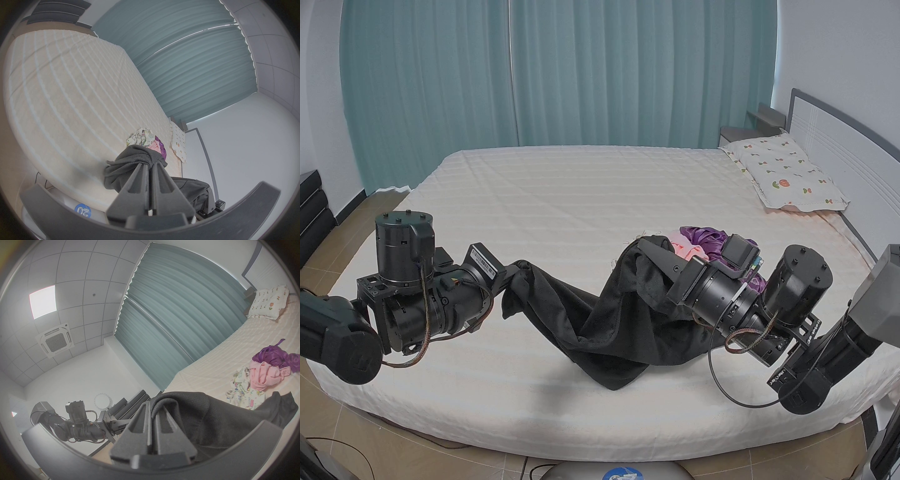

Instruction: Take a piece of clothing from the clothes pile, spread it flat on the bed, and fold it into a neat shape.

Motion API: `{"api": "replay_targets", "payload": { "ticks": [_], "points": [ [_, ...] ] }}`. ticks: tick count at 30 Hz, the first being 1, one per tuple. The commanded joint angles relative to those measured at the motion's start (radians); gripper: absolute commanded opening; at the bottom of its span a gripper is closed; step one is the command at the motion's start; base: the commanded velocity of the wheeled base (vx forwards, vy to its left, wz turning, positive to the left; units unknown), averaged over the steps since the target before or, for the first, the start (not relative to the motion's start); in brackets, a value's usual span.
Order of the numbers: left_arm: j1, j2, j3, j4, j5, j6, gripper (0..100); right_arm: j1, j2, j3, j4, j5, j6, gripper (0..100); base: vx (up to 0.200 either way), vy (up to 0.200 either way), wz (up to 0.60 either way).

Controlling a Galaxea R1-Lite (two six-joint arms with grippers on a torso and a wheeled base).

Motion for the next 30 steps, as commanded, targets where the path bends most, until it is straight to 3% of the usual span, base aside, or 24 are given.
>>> {"api": "replay_targets", "payload": {
  "ticks": [1, 30],
  "points": [
    [0.001, -0.031, 0.000, 0.000, 0.001, -0.001, 0, -0.001, -0.042, 0.000, -0.014, 0.002, 0.000, 0, 0.000, 0.200, 0.00],
    [0.003, -0.082, 0.000, 0.030, -0.001, 0.005, 0, -0.043, -0.074, -0.002, -0.010, 0.017, 0.009, 0, 0.000, 0.200, 0.00]
  ]
}}
